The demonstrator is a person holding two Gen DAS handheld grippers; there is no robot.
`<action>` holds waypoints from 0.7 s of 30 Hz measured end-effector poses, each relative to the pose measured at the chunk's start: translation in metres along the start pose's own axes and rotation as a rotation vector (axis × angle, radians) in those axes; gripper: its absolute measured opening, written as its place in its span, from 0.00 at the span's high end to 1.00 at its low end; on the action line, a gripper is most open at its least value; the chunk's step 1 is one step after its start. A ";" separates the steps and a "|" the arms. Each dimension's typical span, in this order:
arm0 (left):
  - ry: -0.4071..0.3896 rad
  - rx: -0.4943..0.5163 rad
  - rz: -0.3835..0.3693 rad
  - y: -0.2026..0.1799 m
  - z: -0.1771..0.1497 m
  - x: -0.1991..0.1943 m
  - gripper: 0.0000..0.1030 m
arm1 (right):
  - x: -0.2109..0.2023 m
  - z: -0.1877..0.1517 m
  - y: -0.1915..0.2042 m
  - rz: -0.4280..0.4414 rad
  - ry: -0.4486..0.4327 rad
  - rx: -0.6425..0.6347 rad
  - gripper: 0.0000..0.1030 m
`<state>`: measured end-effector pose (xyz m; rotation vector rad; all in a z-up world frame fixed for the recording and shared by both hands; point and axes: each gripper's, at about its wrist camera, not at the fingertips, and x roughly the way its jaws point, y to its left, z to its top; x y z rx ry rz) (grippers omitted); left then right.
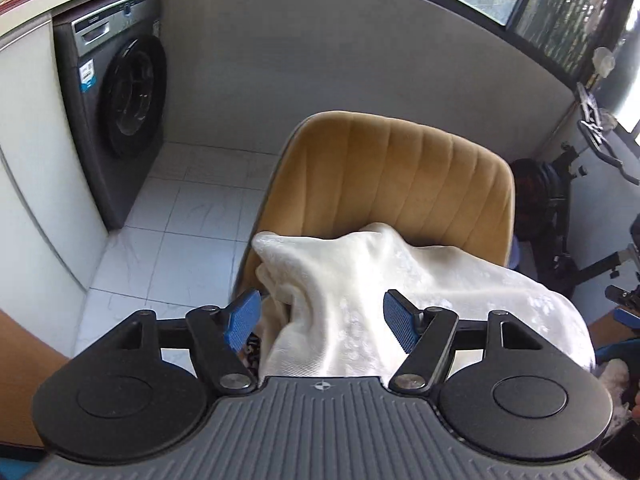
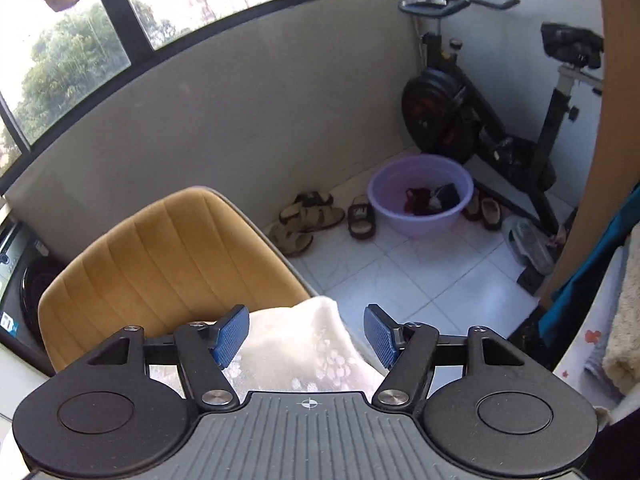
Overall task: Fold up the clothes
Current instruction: 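Lower the robe onto the clothes stack and open both grippers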
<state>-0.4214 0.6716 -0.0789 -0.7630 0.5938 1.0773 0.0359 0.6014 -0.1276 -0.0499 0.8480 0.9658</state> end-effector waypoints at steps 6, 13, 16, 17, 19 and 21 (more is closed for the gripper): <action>0.049 0.086 -0.037 -0.026 -0.014 0.026 0.32 | 0.006 -0.014 0.030 0.065 0.050 -0.138 0.37; 0.157 0.146 0.033 -0.023 -0.056 0.063 0.31 | 0.061 -0.072 0.040 -0.004 0.284 -0.257 0.37; 0.176 0.095 0.015 -0.015 -0.049 0.065 0.30 | 0.060 -0.070 0.043 -0.009 0.298 -0.245 0.37; 0.179 0.072 0.005 -0.012 -0.045 0.065 0.30 | 0.059 -0.066 0.046 -0.016 0.301 -0.242 0.37; 0.182 0.027 -0.014 -0.006 -0.035 0.063 0.30 | 0.055 -0.057 0.056 -0.026 0.283 -0.244 0.38; 0.163 -0.006 -0.031 -0.004 -0.020 0.058 0.30 | 0.048 -0.045 0.067 0.000 0.237 -0.251 0.38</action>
